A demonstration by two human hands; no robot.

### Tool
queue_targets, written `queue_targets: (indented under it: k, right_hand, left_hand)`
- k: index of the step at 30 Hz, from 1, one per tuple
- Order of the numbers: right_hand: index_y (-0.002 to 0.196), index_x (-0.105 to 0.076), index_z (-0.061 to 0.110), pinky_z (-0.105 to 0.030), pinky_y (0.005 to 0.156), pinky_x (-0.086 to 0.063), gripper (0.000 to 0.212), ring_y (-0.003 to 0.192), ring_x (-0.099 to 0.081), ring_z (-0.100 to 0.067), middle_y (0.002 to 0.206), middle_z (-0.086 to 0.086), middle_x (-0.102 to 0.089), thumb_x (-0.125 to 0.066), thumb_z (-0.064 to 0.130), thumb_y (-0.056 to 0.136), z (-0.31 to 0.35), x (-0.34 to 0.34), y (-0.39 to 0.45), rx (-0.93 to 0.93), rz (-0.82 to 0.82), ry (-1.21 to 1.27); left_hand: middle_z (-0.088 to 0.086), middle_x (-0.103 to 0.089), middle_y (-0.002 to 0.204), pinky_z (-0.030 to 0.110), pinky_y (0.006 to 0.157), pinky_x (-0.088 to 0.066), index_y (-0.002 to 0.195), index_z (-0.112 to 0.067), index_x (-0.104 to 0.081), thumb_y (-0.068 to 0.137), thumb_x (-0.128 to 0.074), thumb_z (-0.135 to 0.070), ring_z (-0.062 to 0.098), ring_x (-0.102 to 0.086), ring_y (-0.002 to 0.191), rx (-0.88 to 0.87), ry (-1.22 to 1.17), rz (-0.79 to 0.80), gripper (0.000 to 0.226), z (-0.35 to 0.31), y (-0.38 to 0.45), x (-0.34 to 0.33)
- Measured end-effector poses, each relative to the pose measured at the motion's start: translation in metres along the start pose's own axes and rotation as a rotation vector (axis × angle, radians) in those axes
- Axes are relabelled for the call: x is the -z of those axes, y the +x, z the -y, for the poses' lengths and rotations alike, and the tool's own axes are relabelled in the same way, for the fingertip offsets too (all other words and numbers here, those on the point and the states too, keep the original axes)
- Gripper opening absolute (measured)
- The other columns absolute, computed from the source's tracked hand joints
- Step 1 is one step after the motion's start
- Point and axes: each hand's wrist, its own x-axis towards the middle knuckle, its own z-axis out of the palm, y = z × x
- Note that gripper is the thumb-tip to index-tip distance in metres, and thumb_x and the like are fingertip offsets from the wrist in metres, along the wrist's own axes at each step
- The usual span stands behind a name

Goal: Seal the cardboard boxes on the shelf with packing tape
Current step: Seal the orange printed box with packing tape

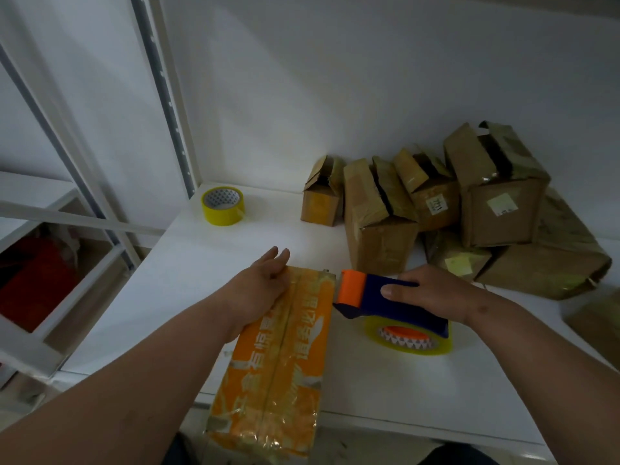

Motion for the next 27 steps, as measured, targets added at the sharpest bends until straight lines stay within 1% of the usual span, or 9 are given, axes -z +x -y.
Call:
queue_targets:
  k: [2, 5, 11, 14, 16, 18, 19, 22, 27]
  right_hand:
    - [0.079, -0.068, 0.023, -0.022, 0.058, -0.043, 0.027, 0.069, -0.067, -0.013, 0.076, 0.002, -0.069, -0.062, 0.049, 0.086, -0.003, -0.003, -0.002, 0.003, -0.019, 0.003]
    - [0.076, -0.067, 0.022, -0.022, 0.058, -0.041, 0.03, 0.066, -0.065, -0.013, 0.073, 0.002, -0.068, -0.062, 0.049, 0.087, -0.007, -0.005, -0.006, -0.006, -0.04, 0.013]
    - [0.078, -0.067, 0.025, -0.021, 0.059, -0.043, 0.026, 0.069, -0.066, -0.012, 0.076, 0.004, -0.069, -0.062, 0.048, 0.087, -0.006, -0.01, -0.004, 0.001, -0.036, 0.058]
    - [0.079, -0.067, 0.024, -0.022, 0.059, -0.043, 0.027, 0.07, -0.066, -0.013, 0.077, 0.004, -0.069, -0.061, 0.05, 0.087, -0.005, -0.009, -0.003, 0.0, -0.036, 0.044]
    - [0.082, -0.068, 0.022, -0.023, 0.06, -0.043, 0.03, 0.071, -0.067, -0.014, 0.079, 0.002, -0.07, -0.061, 0.051, 0.086, -0.008, -0.008, -0.003, -0.01, -0.037, 0.029]
    - [0.082, -0.068, 0.021, -0.023, 0.06, -0.043, 0.031, 0.072, -0.066, -0.015, 0.079, 0.001, -0.069, -0.061, 0.051, 0.086, -0.01, -0.008, -0.003, -0.014, -0.043, 0.02]
    - [0.081, -0.067, 0.021, -0.023, 0.06, -0.043, 0.031, 0.072, -0.066, -0.015, 0.079, 0.002, -0.069, -0.061, 0.051, 0.086, -0.011, -0.007, -0.003, -0.015, -0.045, 0.021]
    - [0.08, -0.068, 0.022, -0.023, 0.06, -0.043, 0.029, 0.071, -0.066, -0.014, 0.078, 0.002, -0.069, -0.061, 0.05, 0.087, -0.012, -0.008, -0.006, -0.02, -0.047, 0.025]
    - [0.079, -0.067, 0.021, -0.024, 0.061, -0.044, 0.031, 0.07, -0.066, -0.015, 0.075, 0.002, -0.069, -0.061, 0.051, 0.087, -0.015, -0.009, -0.007, -0.013, -0.049, 0.021]
  left_hand:
    - [-0.021, -0.025, 0.156, 0.031, 0.102, -0.042, 0.147, -0.046, -0.034, 0.104, -0.042, -0.019, 0.013, -0.036, 0.139, 0.042, -0.145, 0.011, 0.051, 0.0, -0.002, 0.001]
    - [-0.012, -0.065, 0.122, 0.035, 0.083, -0.056, 0.136, -0.039, -0.052, 0.101, -0.046, -0.005, 0.017, -0.062, 0.107, 0.155, -0.561, -0.013, 0.05, -0.004, -0.004, 0.004]
    - [0.008, -0.07, 0.112, 0.042, 0.082, -0.052, 0.122, -0.015, -0.065, 0.093, -0.037, 0.008, 0.025, -0.062, 0.089, 0.325, -0.771, -0.168, 0.046, 0.011, -0.006, 0.012]
    - [0.009, -0.072, 0.109, 0.037, 0.068, -0.051, 0.122, -0.012, -0.06, 0.098, -0.034, -0.004, 0.021, -0.065, 0.077, 0.35, -0.903, -0.234, 0.036, 0.011, -0.007, 0.021]
    - [0.009, -0.07, 0.115, 0.043, 0.079, -0.05, 0.123, -0.015, -0.057, 0.101, -0.039, -0.024, 0.022, -0.067, 0.091, 0.341, -0.882, -0.258, 0.03, 0.012, -0.006, 0.024]
    - [0.0, -0.067, 0.117, 0.044, 0.088, -0.049, 0.121, -0.024, -0.056, 0.093, -0.053, -0.053, 0.019, -0.064, 0.103, 0.285, -0.606, -0.18, 0.041, 0.006, -0.007, 0.022]
    - [-0.003, -0.065, 0.116, 0.041, 0.087, -0.051, 0.121, -0.027, -0.054, 0.086, -0.062, -0.056, 0.018, -0.064, 0.103, 0.239, -0.438, -0.129, 0.047, 0.003, -0.008, 0.016]
    - [0.002, -0.067, 0.109, 0.037, 0.077, -0.057, 0.121, -0.022, -0.057, 0.083, -0.076, -0.022, 0.022, -0.07, 0.092, 0.191, -0.303, -0.091, 0.043, 0.004, -0.006, 0.005]
    - [0.008, -0.074, 0.105, 0.028, 0.066, -0.056, 0.117, -0.013, -0.066, 0.088, -0.063, -0.002, 0.017, -0.068, 0.089, 0.27, -0.805, -0.11, 0.031, 0.038, -0.007, 0.021]
